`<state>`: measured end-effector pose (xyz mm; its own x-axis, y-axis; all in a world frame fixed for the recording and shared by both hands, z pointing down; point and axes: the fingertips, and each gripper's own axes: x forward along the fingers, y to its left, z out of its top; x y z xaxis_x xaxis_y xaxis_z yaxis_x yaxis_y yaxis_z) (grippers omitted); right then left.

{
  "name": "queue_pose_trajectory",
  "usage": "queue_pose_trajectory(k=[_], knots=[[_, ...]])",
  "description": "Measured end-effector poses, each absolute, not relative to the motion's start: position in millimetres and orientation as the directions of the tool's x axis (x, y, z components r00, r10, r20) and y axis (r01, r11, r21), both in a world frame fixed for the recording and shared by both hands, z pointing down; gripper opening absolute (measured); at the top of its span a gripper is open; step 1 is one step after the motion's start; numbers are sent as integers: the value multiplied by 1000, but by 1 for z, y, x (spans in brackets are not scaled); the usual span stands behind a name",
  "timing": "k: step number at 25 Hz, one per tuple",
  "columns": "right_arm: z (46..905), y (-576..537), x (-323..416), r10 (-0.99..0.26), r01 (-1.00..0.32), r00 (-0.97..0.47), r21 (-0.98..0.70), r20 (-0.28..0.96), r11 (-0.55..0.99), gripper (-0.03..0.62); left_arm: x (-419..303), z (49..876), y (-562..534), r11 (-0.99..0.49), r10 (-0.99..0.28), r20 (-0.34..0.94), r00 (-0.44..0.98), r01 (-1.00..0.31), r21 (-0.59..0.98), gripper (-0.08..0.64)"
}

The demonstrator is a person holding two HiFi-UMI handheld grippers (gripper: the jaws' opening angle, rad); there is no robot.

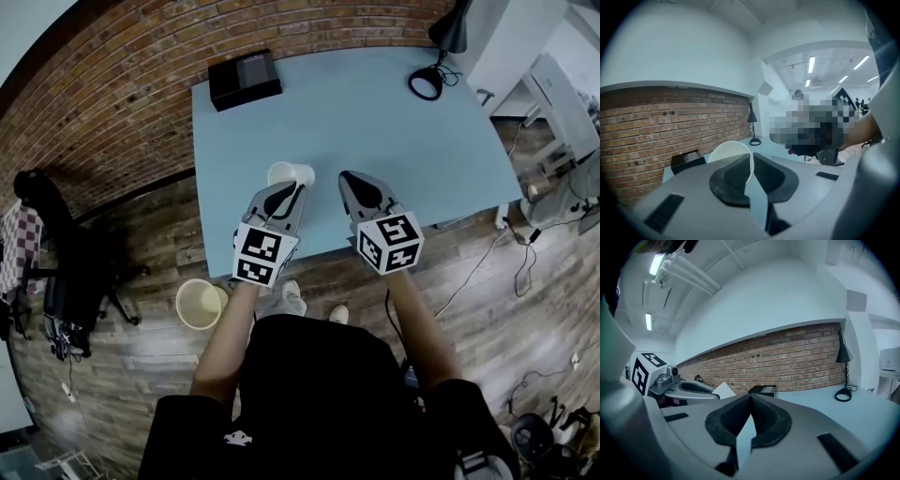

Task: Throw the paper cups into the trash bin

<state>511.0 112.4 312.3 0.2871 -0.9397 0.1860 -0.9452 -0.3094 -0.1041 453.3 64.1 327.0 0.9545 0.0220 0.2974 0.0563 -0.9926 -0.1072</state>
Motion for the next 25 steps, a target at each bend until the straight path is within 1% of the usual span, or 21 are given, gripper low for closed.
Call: queue_pose_trajectory(k=[6, 11, 25], knots=[[299, 107, 485, -967, -971, 203, -100, 154, -219, 3, 435, 317, 74, -994, -42, 265, 963, -14, -105, 31], [296, 107, 465, -982, -986, 120, -101, 147, -136, 3, 420, 323, 82, -991, -99, 264, 959, -71, -112, 31], [309, 113, 424, -984, -993, -40, -121, 174, 19, 3, 372, 318, 96, -974, -223, 270, 937, -202, -101, 31]])
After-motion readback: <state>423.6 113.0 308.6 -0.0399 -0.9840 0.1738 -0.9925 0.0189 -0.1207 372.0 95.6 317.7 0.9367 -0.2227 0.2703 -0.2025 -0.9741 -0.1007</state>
